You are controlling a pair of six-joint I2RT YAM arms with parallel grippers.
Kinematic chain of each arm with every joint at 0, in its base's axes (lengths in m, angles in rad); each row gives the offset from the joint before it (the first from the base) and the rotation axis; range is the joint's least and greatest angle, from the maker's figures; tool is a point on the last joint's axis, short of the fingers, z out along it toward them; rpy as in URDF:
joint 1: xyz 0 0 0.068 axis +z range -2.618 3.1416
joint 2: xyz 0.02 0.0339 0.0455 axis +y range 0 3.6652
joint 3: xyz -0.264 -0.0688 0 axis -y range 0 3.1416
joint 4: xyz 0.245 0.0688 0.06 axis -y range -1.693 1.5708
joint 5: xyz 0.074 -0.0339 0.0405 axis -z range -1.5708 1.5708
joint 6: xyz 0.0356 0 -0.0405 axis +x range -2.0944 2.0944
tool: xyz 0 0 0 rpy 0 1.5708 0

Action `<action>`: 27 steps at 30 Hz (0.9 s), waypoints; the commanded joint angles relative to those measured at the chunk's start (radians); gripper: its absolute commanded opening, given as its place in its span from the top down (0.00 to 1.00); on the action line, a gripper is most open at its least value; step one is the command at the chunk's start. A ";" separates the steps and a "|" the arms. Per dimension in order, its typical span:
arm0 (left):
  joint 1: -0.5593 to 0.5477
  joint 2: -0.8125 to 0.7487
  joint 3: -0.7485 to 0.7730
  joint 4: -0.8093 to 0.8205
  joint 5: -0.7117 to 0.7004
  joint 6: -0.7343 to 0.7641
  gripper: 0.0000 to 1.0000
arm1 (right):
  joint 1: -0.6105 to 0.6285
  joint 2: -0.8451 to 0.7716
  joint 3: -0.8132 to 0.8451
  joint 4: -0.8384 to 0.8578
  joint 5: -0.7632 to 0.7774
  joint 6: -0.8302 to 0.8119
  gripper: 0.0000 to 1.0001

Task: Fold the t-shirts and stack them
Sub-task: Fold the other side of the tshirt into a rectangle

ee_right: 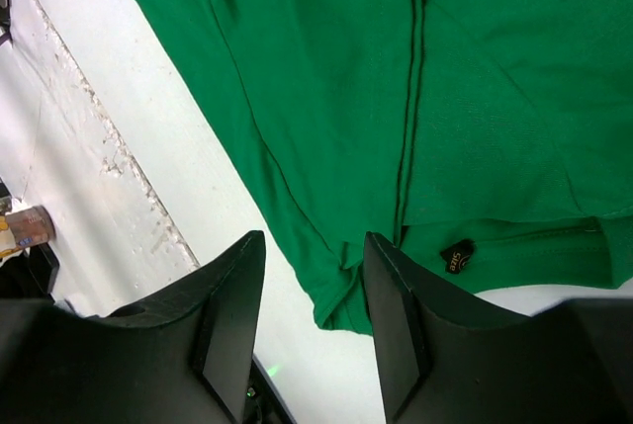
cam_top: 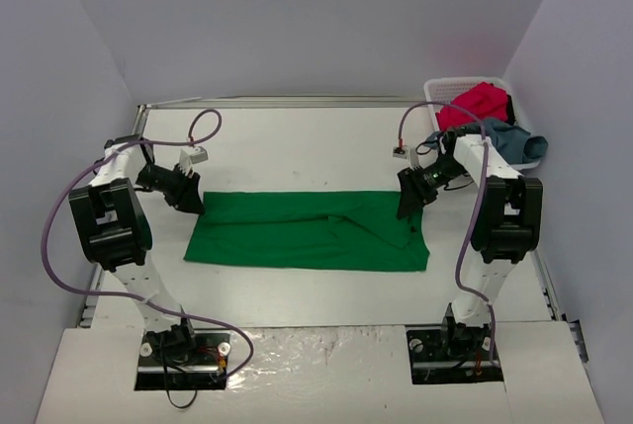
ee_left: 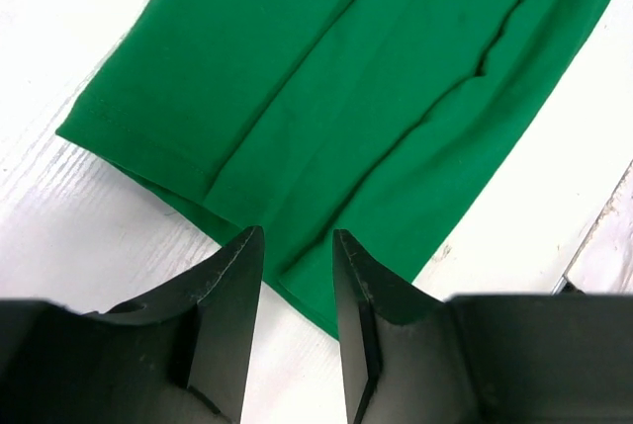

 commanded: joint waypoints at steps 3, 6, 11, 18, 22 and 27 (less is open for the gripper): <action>0.009 -0.084 0.035 -0.077 0.030 0.060 0.67 | 0.010 0.008 0.028 -0.049 0.001 -0.004 0.57; 0.012 -0.117 0.058 -0.100 0.078 0.034 0.65 | 0.016 0.042 0.058 -0.069 -0.005 -0.030 0.57; 0.035 -0.205 0.078 -0.103 0.139 -0.064 0.64 | 0.077 0.159 0.138 -0.119 -0.034 -0.084 0.58; 0.111 -0.359 0.085 -0.141 0.138 -0.138 0.64 | 0.149 0.367 0.418 -0.181 -0.054 -0.116 0.58; 0.156 -0.434 0.056 -0.152 0.087 -0.141 0.64 | 0.169 0.440 0.512 -0.181 -0.057 -0.104 0.58; 0.194 -0.515 0.010 -0.135 0.060 -0.159 0.64 | 0.198 0.502 0.560 -0.181 -0.046 -0.107 0.58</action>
